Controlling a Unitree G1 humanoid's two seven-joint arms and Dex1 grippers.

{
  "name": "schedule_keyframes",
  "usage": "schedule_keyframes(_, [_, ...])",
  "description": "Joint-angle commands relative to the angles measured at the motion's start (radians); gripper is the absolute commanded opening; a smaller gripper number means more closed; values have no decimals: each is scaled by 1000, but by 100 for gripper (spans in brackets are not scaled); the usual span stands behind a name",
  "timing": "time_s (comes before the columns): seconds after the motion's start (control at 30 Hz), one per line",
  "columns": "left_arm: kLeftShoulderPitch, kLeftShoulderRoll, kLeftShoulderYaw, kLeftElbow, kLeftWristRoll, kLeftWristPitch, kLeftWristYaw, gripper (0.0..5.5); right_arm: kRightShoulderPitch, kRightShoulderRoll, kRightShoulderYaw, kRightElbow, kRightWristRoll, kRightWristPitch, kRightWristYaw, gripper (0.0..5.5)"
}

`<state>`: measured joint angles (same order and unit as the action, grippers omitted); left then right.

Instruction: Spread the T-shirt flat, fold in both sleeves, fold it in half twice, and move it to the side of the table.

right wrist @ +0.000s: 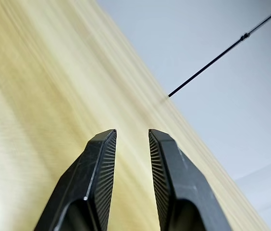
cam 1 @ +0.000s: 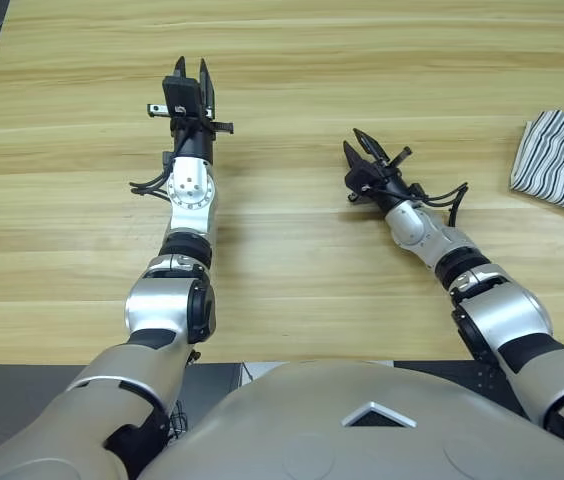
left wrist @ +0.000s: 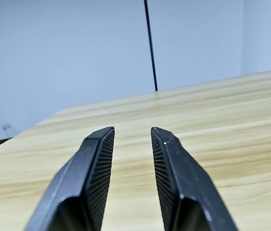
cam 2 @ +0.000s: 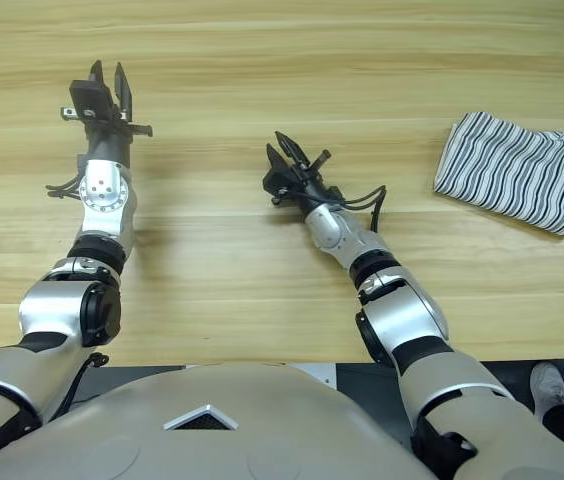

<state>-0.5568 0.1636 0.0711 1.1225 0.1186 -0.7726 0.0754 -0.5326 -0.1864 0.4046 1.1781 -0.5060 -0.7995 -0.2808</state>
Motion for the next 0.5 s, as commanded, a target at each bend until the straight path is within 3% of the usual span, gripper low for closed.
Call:
schedule_keyframes(0.03, [-10, -21, -48, 7, 53, -33, 27, 199, -12, -3, -24, 36, 31, -54, 59, 125])
schedule_keyframes(0.1, [-28, -19, -73, 26, 93, -3, 75, 205, -11, -2, -37, 48, 60, -71, 127, 155])
schedule_keyframes(0.17, [-37, -43, -67, 41, 59, -19, 7, 235, -15, -10, -42, 57, 55, -59, 114, 188])
schedule_keyframes(0.3, [-84, -58, -100, 88, 108, 34, 55, 293, -18, -14, -72, 77, 76, -40, 140, 229])
schedule_keyframes(0.4, [-106, -63, -85, 114, 84, 51, 41, 325, -38, -30, -10, 86, -27, 14, 26, 235])
schedule_keyframes(0.5, [-123, -53, -90, 129, 101, 83, 95, 342, -43, -14, -35, 105, 8, 10, 77, 273])
